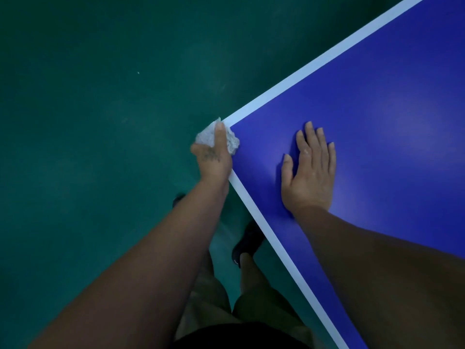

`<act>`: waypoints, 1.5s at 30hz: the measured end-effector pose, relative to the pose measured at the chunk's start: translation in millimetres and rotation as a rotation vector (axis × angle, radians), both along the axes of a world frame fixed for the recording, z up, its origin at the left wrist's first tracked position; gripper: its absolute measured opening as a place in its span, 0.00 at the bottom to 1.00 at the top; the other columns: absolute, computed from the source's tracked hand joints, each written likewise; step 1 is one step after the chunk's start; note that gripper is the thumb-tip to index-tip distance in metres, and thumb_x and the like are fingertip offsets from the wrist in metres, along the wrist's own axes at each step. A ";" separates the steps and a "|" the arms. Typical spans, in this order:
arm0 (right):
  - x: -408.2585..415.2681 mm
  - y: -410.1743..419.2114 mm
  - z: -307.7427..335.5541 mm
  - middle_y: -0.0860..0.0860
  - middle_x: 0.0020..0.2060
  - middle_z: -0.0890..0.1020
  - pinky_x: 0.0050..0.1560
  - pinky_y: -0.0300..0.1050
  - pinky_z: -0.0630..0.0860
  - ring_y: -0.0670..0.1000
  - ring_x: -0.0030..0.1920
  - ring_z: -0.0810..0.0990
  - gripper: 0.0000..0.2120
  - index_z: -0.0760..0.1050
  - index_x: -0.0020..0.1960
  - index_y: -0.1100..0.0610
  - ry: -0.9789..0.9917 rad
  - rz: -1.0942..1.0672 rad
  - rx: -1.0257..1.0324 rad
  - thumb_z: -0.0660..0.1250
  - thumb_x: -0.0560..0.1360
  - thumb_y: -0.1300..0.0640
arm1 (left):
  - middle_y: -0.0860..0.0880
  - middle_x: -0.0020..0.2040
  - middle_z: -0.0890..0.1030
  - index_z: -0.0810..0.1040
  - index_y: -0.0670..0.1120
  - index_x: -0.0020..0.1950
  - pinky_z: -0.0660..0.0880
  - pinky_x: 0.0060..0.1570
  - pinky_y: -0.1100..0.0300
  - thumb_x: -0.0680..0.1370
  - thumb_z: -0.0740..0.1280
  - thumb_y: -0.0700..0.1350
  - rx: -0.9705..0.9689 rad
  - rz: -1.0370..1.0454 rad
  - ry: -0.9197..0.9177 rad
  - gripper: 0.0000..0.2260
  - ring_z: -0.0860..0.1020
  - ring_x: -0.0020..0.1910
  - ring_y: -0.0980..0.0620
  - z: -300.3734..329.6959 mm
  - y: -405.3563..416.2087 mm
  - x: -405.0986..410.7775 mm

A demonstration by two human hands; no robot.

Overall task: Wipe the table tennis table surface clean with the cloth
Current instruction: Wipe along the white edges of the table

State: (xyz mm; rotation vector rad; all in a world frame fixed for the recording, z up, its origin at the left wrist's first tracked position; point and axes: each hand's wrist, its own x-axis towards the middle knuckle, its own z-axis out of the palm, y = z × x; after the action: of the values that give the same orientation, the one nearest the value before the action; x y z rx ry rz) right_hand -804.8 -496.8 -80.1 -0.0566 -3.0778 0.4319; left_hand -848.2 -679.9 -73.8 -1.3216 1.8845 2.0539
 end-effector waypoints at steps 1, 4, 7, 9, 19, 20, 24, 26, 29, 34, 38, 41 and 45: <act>-0.6 0.1 -0.1 0.52 0.85 0.61 0.84 0.62 0.53 0.54 0.86 0.55 0.25 0.66 0.82 0.60 0.004 0.002 -0.004 0.59 0.87 0.52 | 0.38 0.41 0.78 0.72 0.33 0.48 0.70 0.34 0.59 0.86 0.66 0.54 -0.001 -0.008 -0.004 0.23 0.77 0.35 0.44 -5.2 -4.2 0.7; -1.0 0.0 1.1 0.53 0.84 0.62 0.84 0.62 0.53 0.55 0.86 0.56 0.25 0.67 0.81 0.60 0.016 0.006 -0.008 0.59 0.87 0.52 | 0.33 0.40 0.77 0.71 0.28 0.50 0.71 0.38 0.54 0.84 0.68 0.61 0.090 -0.103 0.022 0.33 0.74 0.35 0.46 -13.0 17.2 41.6; -1.7 0.2 -0.3 0.53 0.84 0.63 0.85 0.62 0.53 0.55 0.85 0.56 0.25 0.67 0.81 0.61 0.018 0.009 0.000 0.59 0.87 0.53 | 0.45 0.56 0.81 0.67 0.37 0.71 0.70 0.51 0.77 0.83 0.66 0.64 0.184 -0.097 -0.223 0.32 0.79 0.44 0.64 9.4 42.8 76.2; -2.0 0.4 -1.1 0.53 0.84 0.62 0.85 0.62 0.53 0.56 0.86 0.56 0.25 0.67 0.81 0.61 0.008 0.011 -0.003 0.59 0.87 0.53 | 0.51 0.59 0.80 0.65 0.43 0.73 0.71 0.52 0.76 0.85 0.65 0.61 0.144 -0.066 -0.283 0.27 0.78 0.49 0.65 9.8 40.8 67.8; -3.8 1.4 0.9 0.53 0.84 0.63 0.84 0.64 0.54 0.55 0.86 0.56 0.25 0.67 0.81 0.61 -0.001 0.019 -0.043 0.60 0.86 0.54 | 0.52 0.51 0.83 0.74 0.43 0.66 0.76 0.47 0.70 0.84 0.67 0.61 0.000 -1.120 -0.156 0.22 0.83 0.49 0.56 1.4 -107.1 -37.9; -3.5 1.3 0.8 0.53 0.84 0.63 0.84 0.63 0.54 0.55 0.85 0.57 0.25 0.67 0.81 0.61 0.009 0.016 -0.044 0.60 0.86 0.54 | 0.53 0.55 0.82 0.71 0.47 0.70 0.74 0.46 0.74 0.83 0.68 0.60 0.004 -1.236 -0.223 0.23 0.82 0.52 0.59 6.8 -115.3 -46.7; -3.4 1.4 1.8 0.54 0.84 0.64 0.84 0.62 0.54 0.55 0.85 0.58 0.24 0.68 0.81 0.61 0.034 0.013 -0.051 0.60 0.87 0.53 | 0.52 0.50 0.82 0.74 0.44 0.63 0.75 0.44 0.70 0.84 0.68 0.53 -0.080 -1.457 -0.177 0.14 0.81 0.43 0.66 22.4 -92.7 -87.0; -2.7 1.6 2.1 0.54 0.83 0.64 0.84 0.63 0.55 0.56 0.85 0.58 0.24 0.68 0.80 0.61 0.037 0.015 -0.058 0.60 0.87 0.53 | 0.41 0.40 0.81 0.76 0.38 0.49 0.77 0.42 0.62 0.87 0.66 0.49 0.006 -1.529 -0.092 0.15 0.82 0.36 0.55 24.3 -62.7 -104.4; -2.5 1.4 3.2 0.54 0.83 0.64 0.83 0.65 0.57 0.56 0.85 0.59 0.25 0.68 0.81 0.61 0.030 0.014 -0.075 0.61 0.86 0.53 | 0.49 0.46 0.78 0.72 0.42 0.59 0.74 0.39 0.72 0.86 0.67 0.51 -0.077 -1.518 -0.087 0.13 0.80 0.43 0.59 25.3 -26.3 -127.3; -3.8 2.7 1.9 0.54 0.83 0.64 0.83 0.64 0.56 0.56 0.85 0.59 0.26 0.68 0.81 0.60 0.013 0.008 -0.067 0.63 0.86 0.53 | 0.54 0.54 0.77 0.61 0.42 0.75 0.75 0.40 0.75 0.84 0.70 0.52 -0.067 -1.435 -0.157 0.27 0.80 0.43 0.71 22.9 -45.1 -107.8; -4.7 0.7 1.8 0.54 0.83 0.65 0.83 0.65 0.58 0.56 0.84 0.61 0.25 0.69 0.80 0.61 0.018 -0.005 -0.078 0.63 0.85 0.53 | 0.49 0.66 0.77 0.55 0.45 0.83 0.81 0.54 0.64 0.78 0.72 0.60 -0.041 -1.420 -0.324 0.41 0.80 0.58 0.57 23.5 -85.8 -84.0; -4.8 -0.4 2.0 0.54 0.83 0.66 0.82 0.66 0.60 0.57 0.84 0.62 0.25 0.70 0.80 0.61 0.014 -0.005 -0.072 0.63 0.85 0.53 | 0.49 0.66 0.76 0.57 0.43 0.82 0.77 0.45 0.74 0.81 0.70 0.58 -0.079 -1.519 -0.372 0.38 0.78 0.52 0.61 33.4 -72.7 -98.7; -5.8 -0.5 4.2 0.54 0.83 0.66 0.82 0.65 0.60 0.57 0.84 0.62 0.25 0.70 0.80 0.61 0.019 0.000 -0.075 0.63 0.85 0.53 | 0.54 0.35 0.84 0.77 0.38 0.46 0.76 0.36 0.69 0.86 0.68 0.47 -0.022 -1.574 -0.160 0.14 0.81 0.32 0.60 40.4 -14.2 -144.2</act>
State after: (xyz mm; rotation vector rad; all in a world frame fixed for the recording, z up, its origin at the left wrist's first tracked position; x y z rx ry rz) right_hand -810.7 -497.3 -75.9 -0.0542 -3.0422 0.5440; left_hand -992.4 -694.2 -33.4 0.1975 1.7586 0.9806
